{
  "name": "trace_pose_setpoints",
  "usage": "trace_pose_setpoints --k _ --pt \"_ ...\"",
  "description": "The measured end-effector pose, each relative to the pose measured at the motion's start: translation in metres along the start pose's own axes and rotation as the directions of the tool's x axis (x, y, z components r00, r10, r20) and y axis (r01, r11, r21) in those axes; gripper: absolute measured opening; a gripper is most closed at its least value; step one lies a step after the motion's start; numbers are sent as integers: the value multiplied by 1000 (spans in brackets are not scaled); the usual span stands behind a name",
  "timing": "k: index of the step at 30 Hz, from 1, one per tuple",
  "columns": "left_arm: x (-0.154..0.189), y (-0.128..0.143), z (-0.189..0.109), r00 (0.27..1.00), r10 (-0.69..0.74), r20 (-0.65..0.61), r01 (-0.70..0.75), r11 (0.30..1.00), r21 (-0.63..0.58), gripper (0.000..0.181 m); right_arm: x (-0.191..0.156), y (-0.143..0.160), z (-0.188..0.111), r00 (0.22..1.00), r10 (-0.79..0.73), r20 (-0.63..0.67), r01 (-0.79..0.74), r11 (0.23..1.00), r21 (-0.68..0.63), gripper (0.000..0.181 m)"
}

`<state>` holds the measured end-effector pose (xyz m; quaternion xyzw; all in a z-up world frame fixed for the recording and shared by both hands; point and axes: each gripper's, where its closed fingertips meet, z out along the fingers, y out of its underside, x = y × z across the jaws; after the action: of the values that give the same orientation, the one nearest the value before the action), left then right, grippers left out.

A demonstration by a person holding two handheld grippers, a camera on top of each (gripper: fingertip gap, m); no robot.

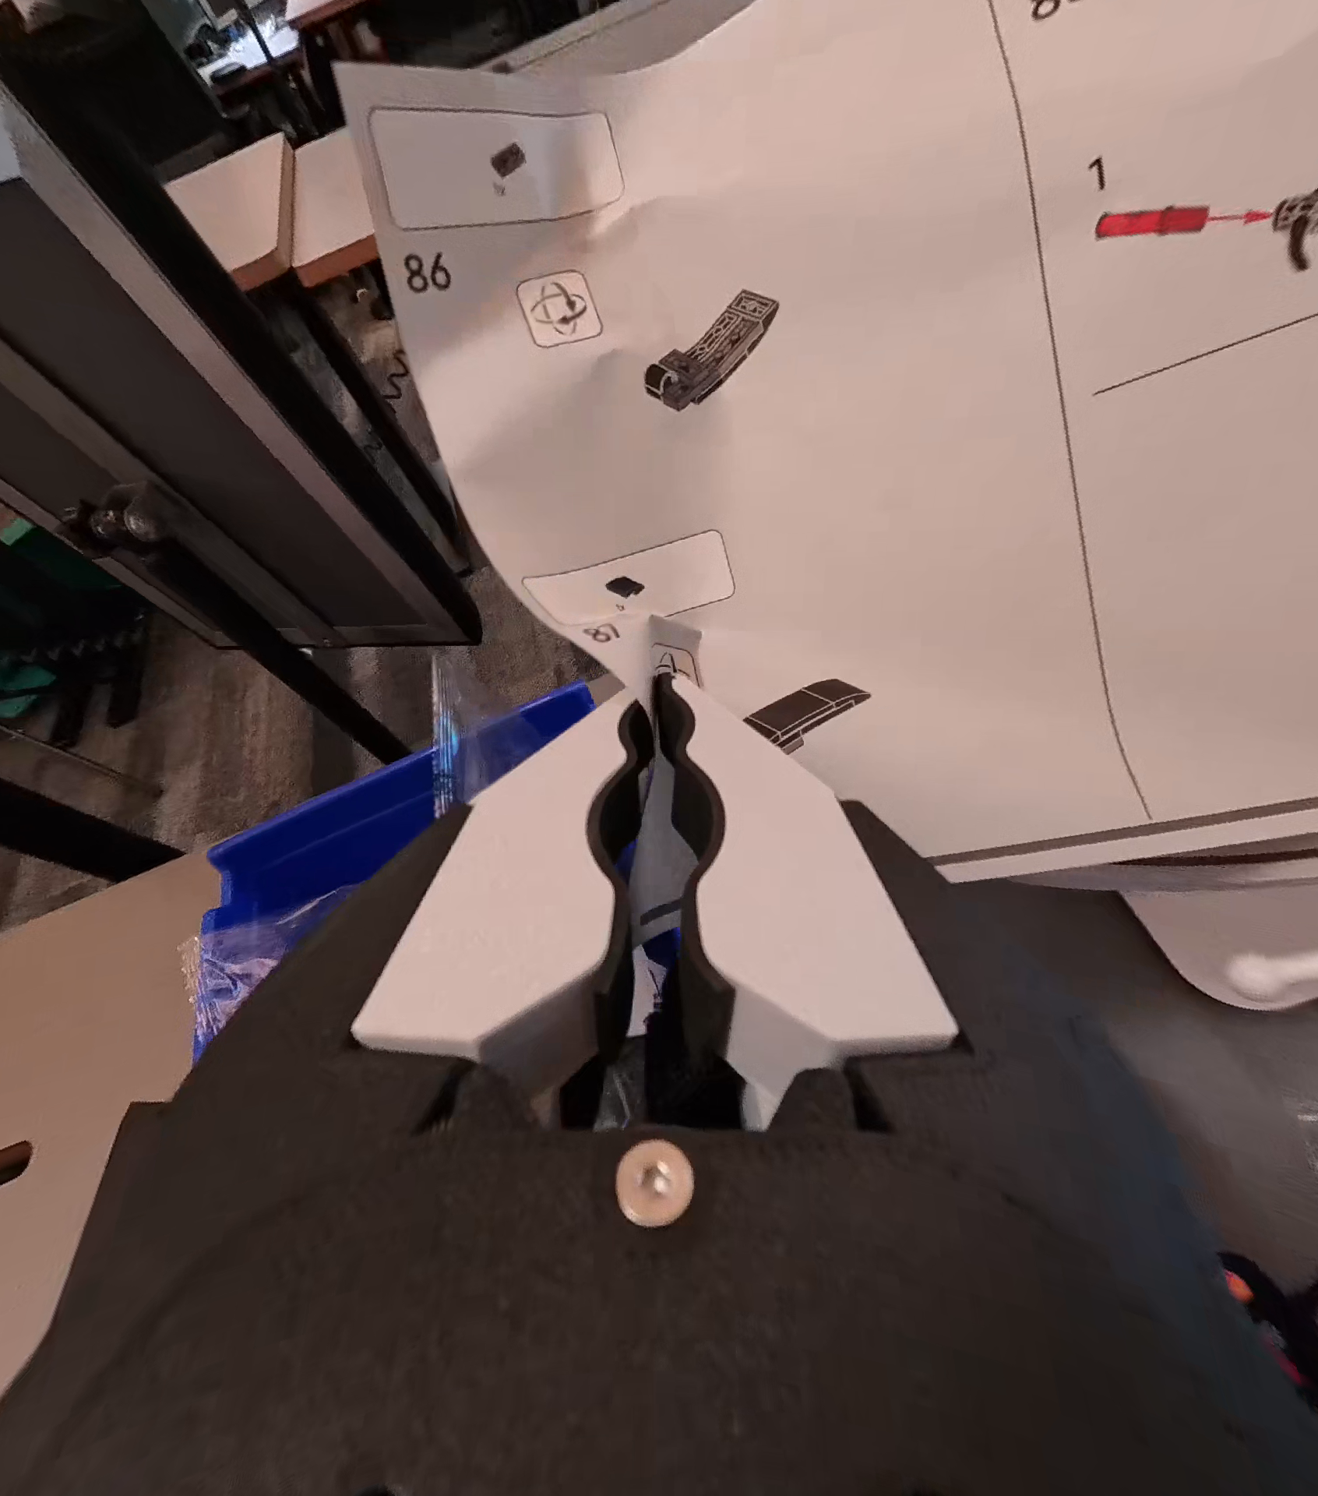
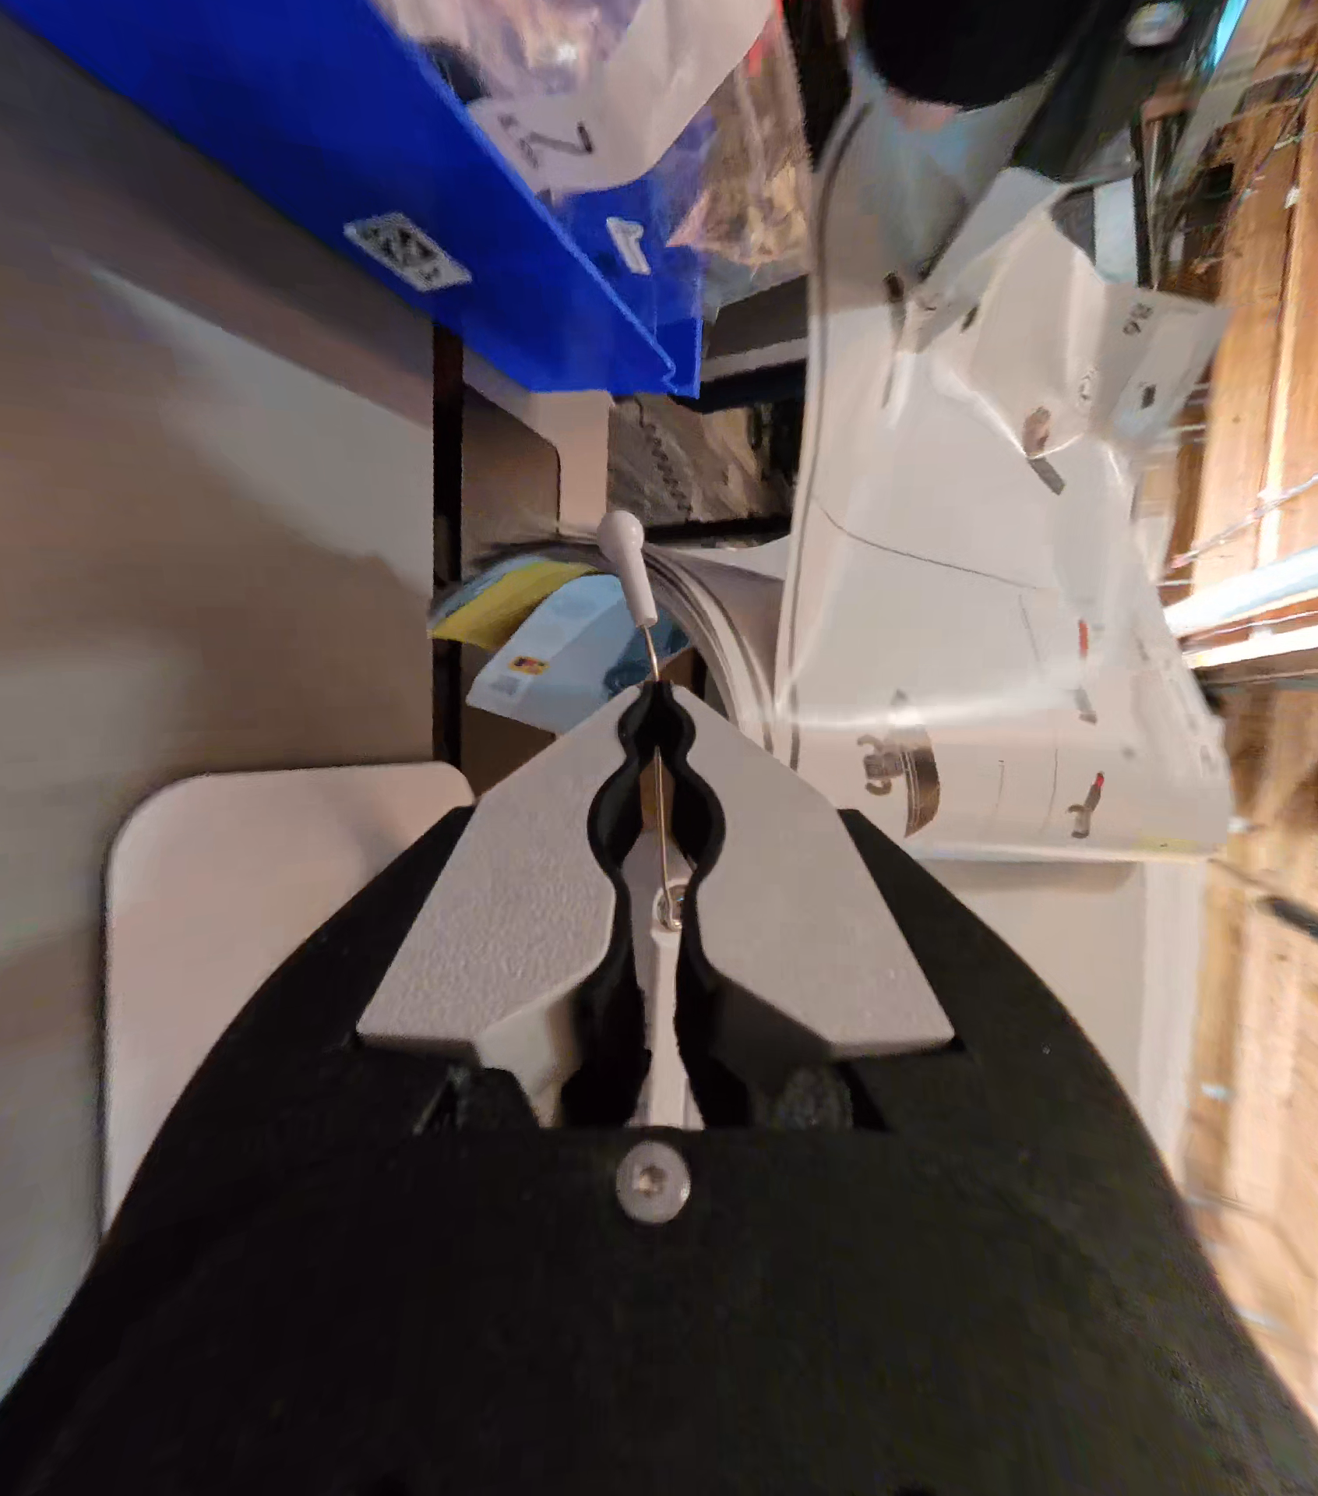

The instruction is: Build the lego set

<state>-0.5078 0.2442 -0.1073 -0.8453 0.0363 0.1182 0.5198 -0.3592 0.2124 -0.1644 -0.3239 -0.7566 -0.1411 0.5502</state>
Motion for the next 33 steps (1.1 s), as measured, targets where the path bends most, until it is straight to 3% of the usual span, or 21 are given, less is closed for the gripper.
trace_pose_setpoints --k 6,9,16,24,26,33 --pt "7 14 17 999 41 31 -39 996 -75 0 4 -4 -10 949 296 108 -308 942 130 0" --pt "11 19 21 999 27 32 -24 996 -88 0 6 -5 -12 865 469 181 -497 852 167 0" --pt "17 33 21 998 40 41 -35 993 -111 0 11 -6 -14 693 670 266 -719 672 180 1" --pt "23 32 18 999 34 19 -33 996 -82 0 18 -6 -19 385 840 383 -923 345 170 2" --pt "24 34 18 999 32 19 -30 996 -80 0 22 -6 -19 271 866 421 -962 226 154 2" --pt "30 34 18 1000 24 8 -23 997 -70 0 35 1 -19 17 891 453 -989 -50 136 1"
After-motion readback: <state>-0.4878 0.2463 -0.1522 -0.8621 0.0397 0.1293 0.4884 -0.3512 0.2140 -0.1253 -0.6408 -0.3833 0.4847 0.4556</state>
